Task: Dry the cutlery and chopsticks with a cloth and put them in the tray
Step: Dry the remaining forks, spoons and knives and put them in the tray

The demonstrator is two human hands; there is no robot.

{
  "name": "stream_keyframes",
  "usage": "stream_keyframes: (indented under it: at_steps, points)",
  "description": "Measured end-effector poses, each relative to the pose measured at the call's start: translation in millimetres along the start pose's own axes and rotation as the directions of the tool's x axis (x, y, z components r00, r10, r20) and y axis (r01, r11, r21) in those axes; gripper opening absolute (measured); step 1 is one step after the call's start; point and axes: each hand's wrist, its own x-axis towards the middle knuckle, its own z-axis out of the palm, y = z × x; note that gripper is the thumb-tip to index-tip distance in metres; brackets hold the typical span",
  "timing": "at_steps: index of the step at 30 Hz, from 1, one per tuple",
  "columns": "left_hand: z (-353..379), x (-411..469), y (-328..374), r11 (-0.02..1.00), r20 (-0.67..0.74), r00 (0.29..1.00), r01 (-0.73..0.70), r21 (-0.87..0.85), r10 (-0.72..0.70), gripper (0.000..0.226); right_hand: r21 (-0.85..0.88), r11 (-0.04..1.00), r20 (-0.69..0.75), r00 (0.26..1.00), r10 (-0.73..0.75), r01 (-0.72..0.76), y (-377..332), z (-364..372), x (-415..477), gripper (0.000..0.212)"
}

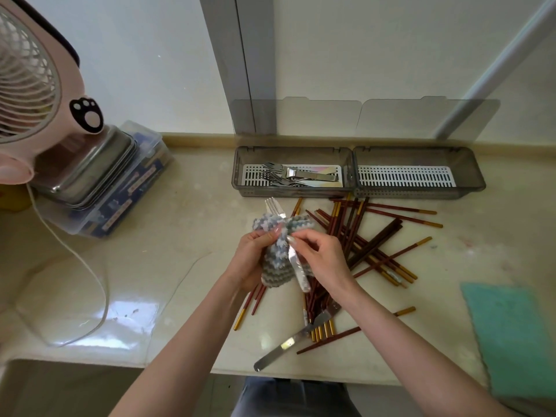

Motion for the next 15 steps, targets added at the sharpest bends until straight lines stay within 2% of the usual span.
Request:
stream_keyframes:
  at_steps: [3,5,8,11,13,15]
  points:
    - [3.2,4.5,4.8,0.997,-0.113,0.994,-0.002,-0.071,-0.006,0.031,0.145,0.975,0.193,0.971,0.142,-0.171,8.0,-0.4,-4.1,0.046]
    - [5.1,6.7,6.0,0.995,-0.169,0.986,-0.008,-0.102,-0.009,0.042,0.217,0.957,0.273,0.953,0.132,-0.194,15.2,-2.2,-6.2,0.064]
    - [4.4,8.8,8.3,0.989,-0.215,0.976,-0.004,-0.148,-0.028,0.049,0.399,0.891,0.350,0.934,0.068,-0.215,18.2,-7.4,-11.5,0.060]
    - [6.6,11.0,12.5,0.985,-0.223,0.975,-0.023,-0.169,-0.016,0.038,0.412,0.889,0.347,0.937,0.049,-0.199,20.2,-9.4,-15.0,0.064]
    - [11.5,11.3,14.4,0.988,-0.230,0.973,-0.048,-0.148,0.013,0.047,0.401,0.896,0.329,0.943,0.053,-0.191,22.1,-8.9,-15.3,0.066]
    - [16.4,9.6,15.7,0.991,-0.218,0.975,-0.062,-0.119,0.035,0.050,0.409,0.895,0.289,0.956,0.057,-0.177,25.3,-7.5,-16.2,0.058]
